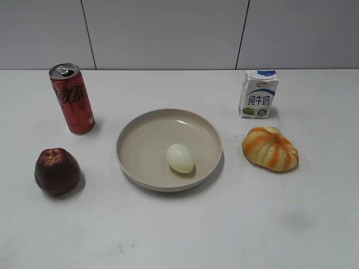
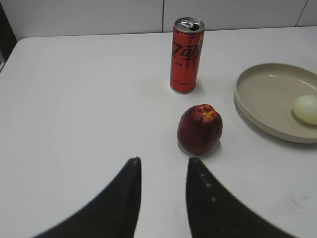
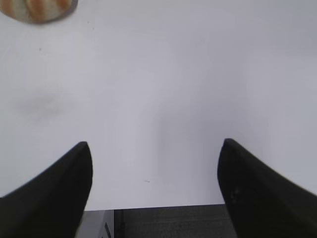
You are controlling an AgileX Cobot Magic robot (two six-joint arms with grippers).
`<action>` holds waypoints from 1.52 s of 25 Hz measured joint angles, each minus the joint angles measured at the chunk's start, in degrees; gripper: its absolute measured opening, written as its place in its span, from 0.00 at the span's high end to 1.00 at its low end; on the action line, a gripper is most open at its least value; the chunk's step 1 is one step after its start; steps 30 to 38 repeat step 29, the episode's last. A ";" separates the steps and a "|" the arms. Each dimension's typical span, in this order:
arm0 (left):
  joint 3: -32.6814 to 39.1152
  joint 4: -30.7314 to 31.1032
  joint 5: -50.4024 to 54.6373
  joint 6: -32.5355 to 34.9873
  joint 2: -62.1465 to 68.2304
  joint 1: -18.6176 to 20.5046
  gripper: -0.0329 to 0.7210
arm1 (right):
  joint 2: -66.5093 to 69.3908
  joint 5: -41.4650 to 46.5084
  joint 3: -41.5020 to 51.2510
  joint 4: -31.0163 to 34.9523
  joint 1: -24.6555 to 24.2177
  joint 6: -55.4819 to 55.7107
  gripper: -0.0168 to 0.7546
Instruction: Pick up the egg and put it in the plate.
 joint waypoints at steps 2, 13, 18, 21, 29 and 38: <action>0.00 0.00 0.00 0.00 0.00 0.00 0.65 | -5.23 -1.76 5.36 0.00 0.00 0.00 0.21; 0.00 0.00 0.00 0.00 0.00 0.00 0.65 | -33.06 -0.88 21.21 0.07 0.00 -0.05 0.21; 0.00 0.00 0.00 0.00 0.00 0.00 0.65 | -44.52 -0.77 21.36 0.08 0.00 -0.02 0.21; 0.00 0.00 0.00 0.00 0.00 0.00 0.65 | -50.54 -0.77 21.36 0.08 0.00 -0.02 0.21; 0.00 0.00 0.00 0.00 0.00 0.00 0.65 | -63.44 -0.66 21.44 0.15 0.00 -0.02 0.21; 0.00 0.00 0.00 0.00 0.00 0.00 0.65 | -63.44 -0.66 21.44 0.15 0.00 -0.02 0.21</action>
